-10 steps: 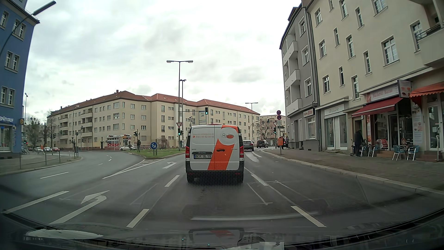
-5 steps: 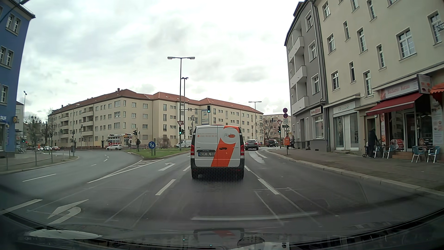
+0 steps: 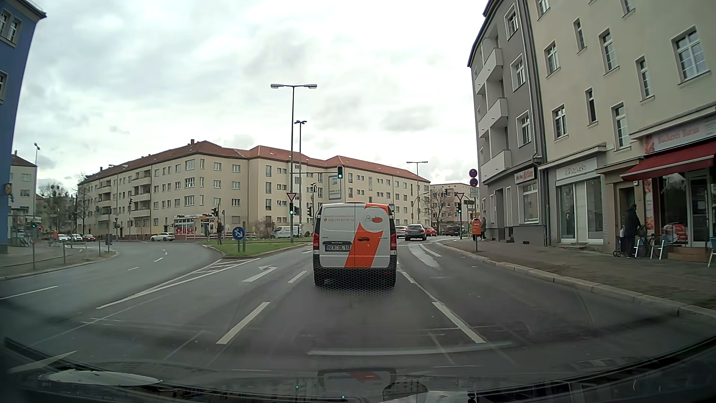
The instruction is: Follow the waypoints while adhering to traffic rules and regulations
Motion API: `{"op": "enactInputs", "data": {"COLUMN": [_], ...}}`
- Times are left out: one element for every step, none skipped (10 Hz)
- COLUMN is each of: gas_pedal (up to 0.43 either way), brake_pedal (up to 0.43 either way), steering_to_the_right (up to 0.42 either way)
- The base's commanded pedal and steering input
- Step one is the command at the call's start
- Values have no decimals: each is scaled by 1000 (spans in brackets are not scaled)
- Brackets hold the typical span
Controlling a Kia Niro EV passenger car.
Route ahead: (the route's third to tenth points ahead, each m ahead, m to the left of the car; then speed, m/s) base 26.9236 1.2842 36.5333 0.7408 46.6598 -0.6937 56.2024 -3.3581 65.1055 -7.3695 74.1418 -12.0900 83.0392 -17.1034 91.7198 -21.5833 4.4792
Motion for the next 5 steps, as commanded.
{"op": "enactInputs", "data": {"gas_pedal": [189, 189, 189, 189, 189], "brake_pedal": [12, 12, 12, 12, 12], "steering_to_the_right": [-19, -17, -15, -14, -12]}}
